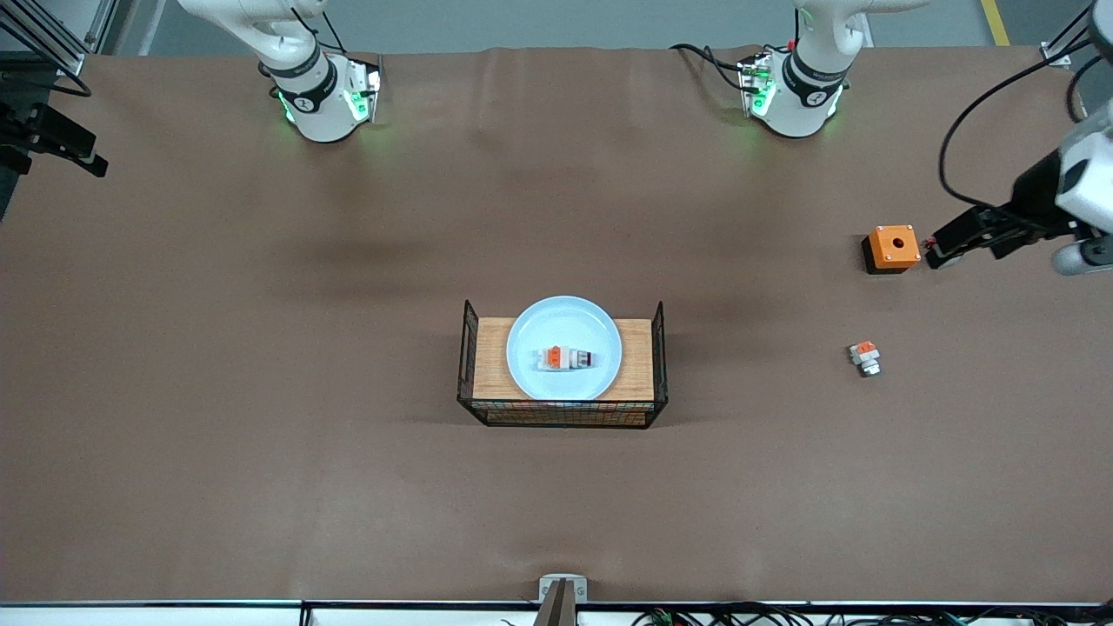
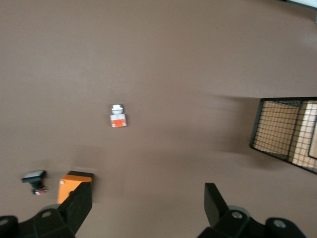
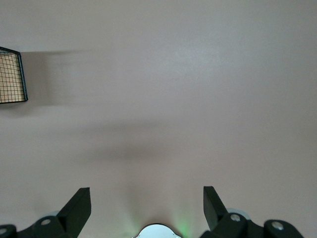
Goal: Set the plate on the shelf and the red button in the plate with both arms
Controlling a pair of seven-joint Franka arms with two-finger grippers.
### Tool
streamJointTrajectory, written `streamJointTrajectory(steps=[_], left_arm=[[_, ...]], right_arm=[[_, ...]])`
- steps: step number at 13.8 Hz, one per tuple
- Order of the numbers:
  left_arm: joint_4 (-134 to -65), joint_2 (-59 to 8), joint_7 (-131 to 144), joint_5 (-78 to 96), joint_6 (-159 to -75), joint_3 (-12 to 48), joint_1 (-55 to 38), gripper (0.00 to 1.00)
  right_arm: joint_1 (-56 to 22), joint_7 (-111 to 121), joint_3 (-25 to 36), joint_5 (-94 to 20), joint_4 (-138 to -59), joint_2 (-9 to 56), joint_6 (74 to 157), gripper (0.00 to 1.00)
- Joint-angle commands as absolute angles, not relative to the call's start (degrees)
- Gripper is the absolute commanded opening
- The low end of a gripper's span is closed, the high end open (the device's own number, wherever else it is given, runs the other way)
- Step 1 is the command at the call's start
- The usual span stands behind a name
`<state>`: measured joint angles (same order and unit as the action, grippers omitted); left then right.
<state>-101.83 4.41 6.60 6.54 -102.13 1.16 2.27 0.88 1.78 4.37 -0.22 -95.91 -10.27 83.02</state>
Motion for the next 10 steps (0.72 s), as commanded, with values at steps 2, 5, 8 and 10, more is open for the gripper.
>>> streamJointTrajectory(steps=[2,5,8,10], left_arm=[[-101.3,5.5,1.0,6.5,-101.8,1.4,3.4,1.0],[-98.9,3.6,0.9,5.0,-103.3,1.6,3.5,1.0],[-95.8,1.2,0.9,4.0,-103.4,1.8,2.7,1.0],[-95.3,0.5,1.0,3.4,-103.6,0.5,-0.3,1.0]], right_arm=[[0.9,2.5,4.3,0.7,-96.4,-11.3,83.0,1.0],[0.9,2.4,4.3,0.7,-96.4,-11.3,83.6,1.0],[0.9,2.4,4.2,0.7,-96.4,-11.3,83.7,1.0],[0.9,2.5,4.3,0.6,-96.3,-11.3,84.1,1.0]])
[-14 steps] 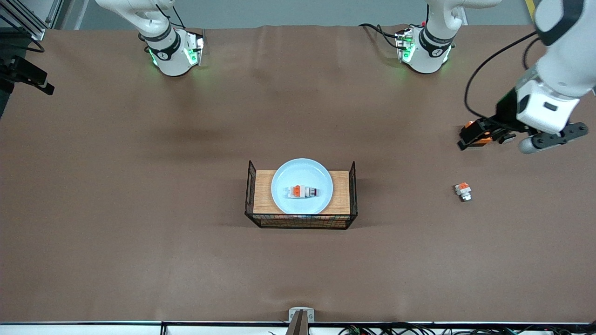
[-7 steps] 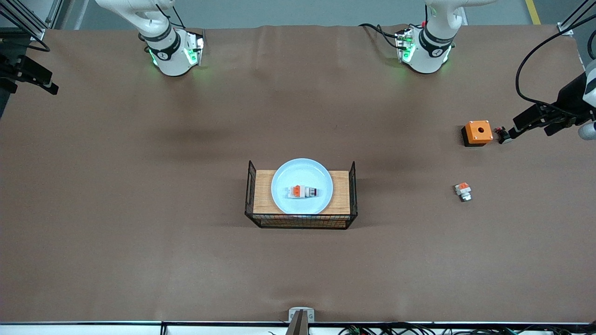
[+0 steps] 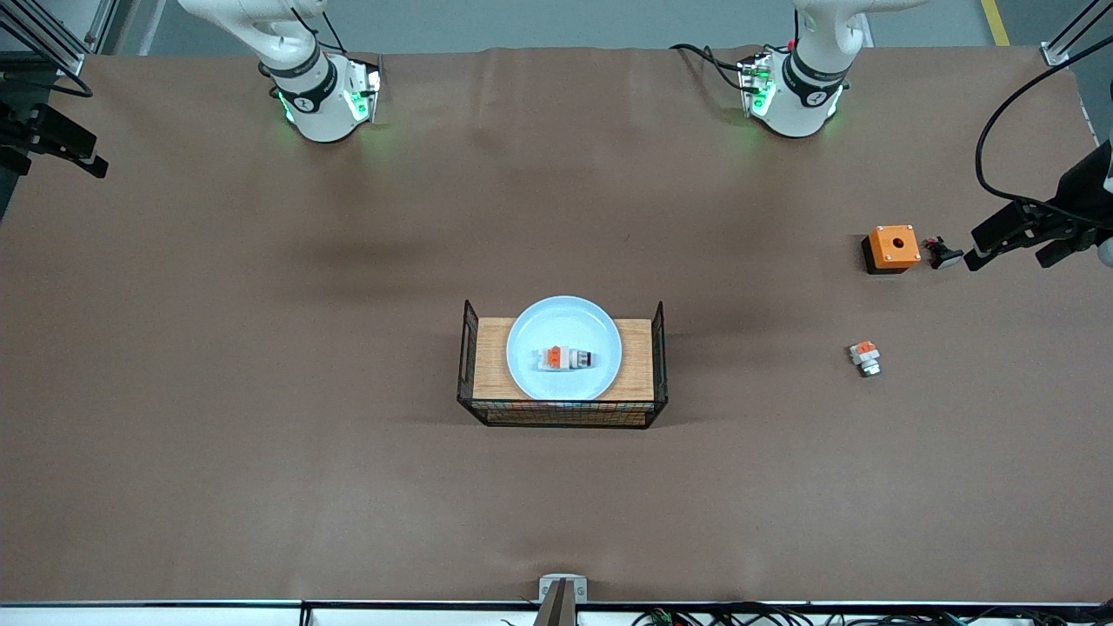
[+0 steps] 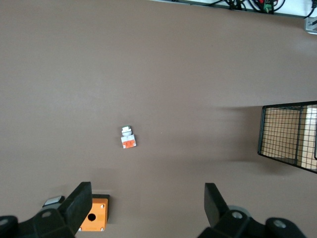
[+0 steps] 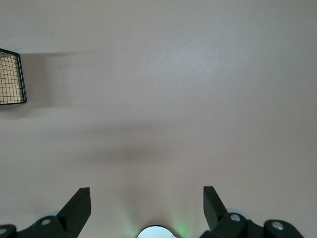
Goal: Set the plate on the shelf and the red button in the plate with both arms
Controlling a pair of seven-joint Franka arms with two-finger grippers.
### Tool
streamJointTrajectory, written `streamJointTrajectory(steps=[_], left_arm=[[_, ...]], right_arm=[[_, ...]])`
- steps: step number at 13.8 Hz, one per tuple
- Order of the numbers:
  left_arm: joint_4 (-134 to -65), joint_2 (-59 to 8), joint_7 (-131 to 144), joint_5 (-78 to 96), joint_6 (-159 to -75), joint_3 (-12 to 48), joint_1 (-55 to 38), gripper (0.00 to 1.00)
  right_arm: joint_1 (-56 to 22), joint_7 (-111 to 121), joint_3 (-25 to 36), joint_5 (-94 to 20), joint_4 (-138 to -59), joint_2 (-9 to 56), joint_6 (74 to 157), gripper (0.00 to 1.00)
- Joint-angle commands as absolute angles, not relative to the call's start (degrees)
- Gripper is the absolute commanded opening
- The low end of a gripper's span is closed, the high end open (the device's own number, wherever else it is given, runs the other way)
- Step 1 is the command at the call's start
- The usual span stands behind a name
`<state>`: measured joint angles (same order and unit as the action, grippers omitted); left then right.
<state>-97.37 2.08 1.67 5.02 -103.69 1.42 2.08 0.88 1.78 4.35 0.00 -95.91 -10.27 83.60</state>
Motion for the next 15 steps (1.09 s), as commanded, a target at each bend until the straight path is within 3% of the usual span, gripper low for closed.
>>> streamJointTrajectory(steps=[1,4,15], left_arm=[[-95.0,0.4,1.0,2.8,-103.6,-1.2,-2.1,1.0],[-94.6,0.5,1.0,2.7,-103.6,-5.4,-6.1,1.0],[-92.6,-1.5,1.7,2.7,-105.3,-5.4,-5.5,1.0]], right_arm=[[0.9,2.5,4.2,0.6,-96.4,-11.3,85.1,1.0],[0.9,2.5,4.2,0.6,-96.4,-11.3,85.9,1.0],[0.8,2.6,4.3,-0.2,-96.9,-11.3,86.4,1.0]])
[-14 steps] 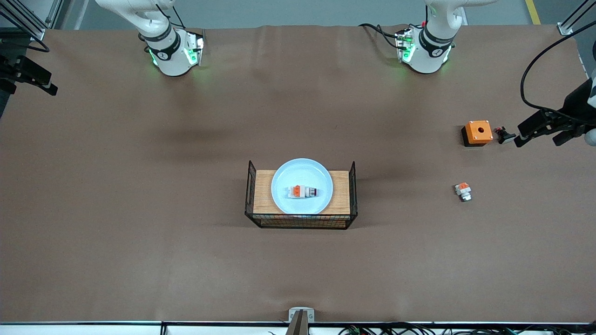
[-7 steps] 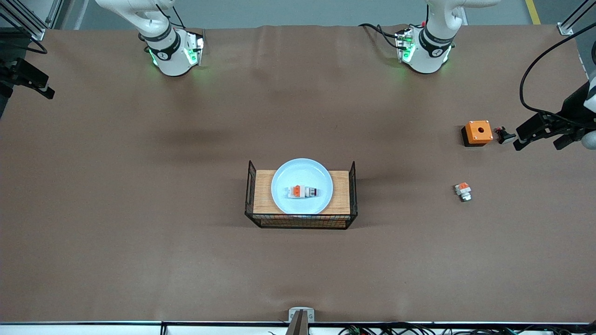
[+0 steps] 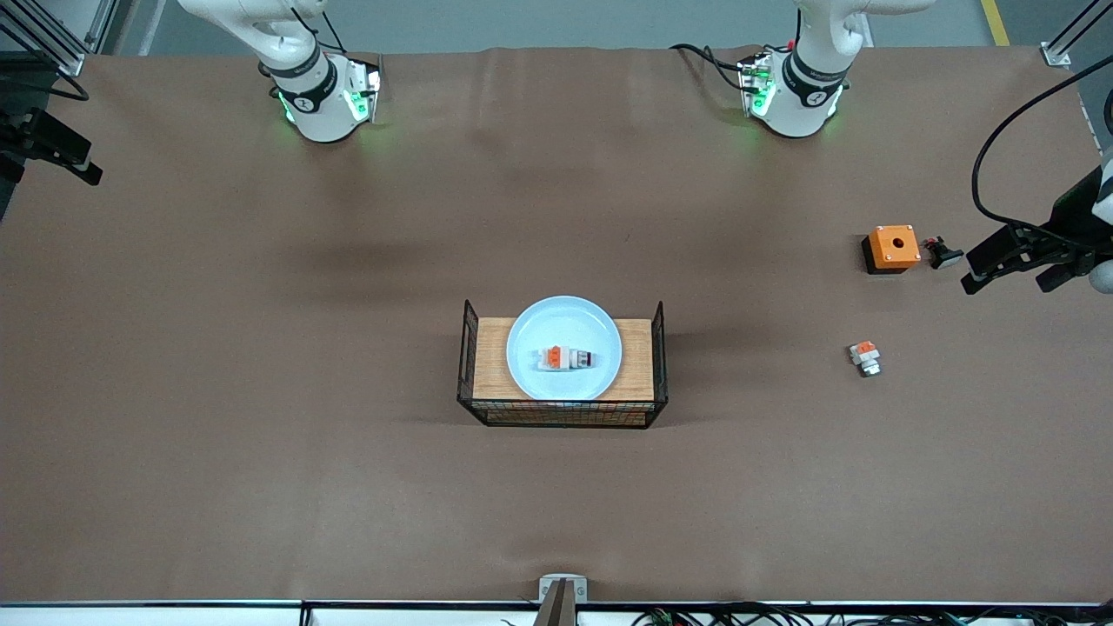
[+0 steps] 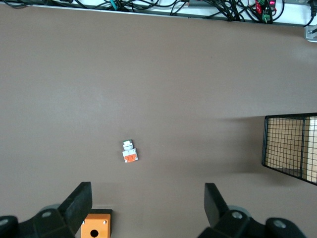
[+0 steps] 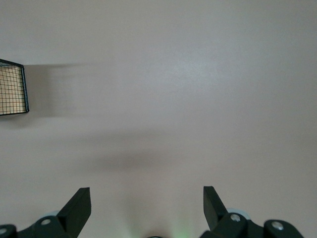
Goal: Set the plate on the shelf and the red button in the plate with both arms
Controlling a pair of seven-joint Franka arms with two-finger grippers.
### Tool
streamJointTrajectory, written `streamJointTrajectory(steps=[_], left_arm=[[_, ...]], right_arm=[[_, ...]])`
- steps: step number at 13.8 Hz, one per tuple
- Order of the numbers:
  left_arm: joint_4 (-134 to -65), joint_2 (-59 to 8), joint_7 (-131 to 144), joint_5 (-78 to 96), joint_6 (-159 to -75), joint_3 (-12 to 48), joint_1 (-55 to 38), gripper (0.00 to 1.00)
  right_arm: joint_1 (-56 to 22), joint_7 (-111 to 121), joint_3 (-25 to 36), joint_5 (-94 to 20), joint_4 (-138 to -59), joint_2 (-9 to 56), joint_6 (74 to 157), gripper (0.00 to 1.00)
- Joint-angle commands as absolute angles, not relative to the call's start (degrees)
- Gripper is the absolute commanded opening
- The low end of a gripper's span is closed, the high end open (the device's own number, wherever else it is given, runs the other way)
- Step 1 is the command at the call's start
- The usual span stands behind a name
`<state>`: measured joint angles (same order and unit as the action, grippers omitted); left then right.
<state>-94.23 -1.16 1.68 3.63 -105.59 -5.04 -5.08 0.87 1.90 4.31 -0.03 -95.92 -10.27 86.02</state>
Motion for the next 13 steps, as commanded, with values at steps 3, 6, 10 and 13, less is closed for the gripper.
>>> streamJointTrajectory(steps=[3,6,10,13], left_arm=[[-90.9,-0.7,1.8,2.6,-101.2,-5.4,-5.5,1.0],[-88.1,-0.8,2.1,2.6,-95.3,-5.1,-5.9,1.0],[-88.1,-0.7,1.9,2.5,-95.1,-4.7,-5.9,1.0],[-88.1,-0.7,2.1,2.5,-95.1,-4.7,-5.9,1.0]], right_arm=[[0.8,2.9,4.3,-0.3,-96.8,-11.3,86.5,1.0],[0.8,2.9,4.3,-0.3,-96.8,-11.3,86.5,1.0],[0.8,2.9,4.2,-0.3,-96.9,-11.3,85.9,1.0],[0.8,2.9,4.2,-0.4,-96.9,-11.3,85.9,1.0]])
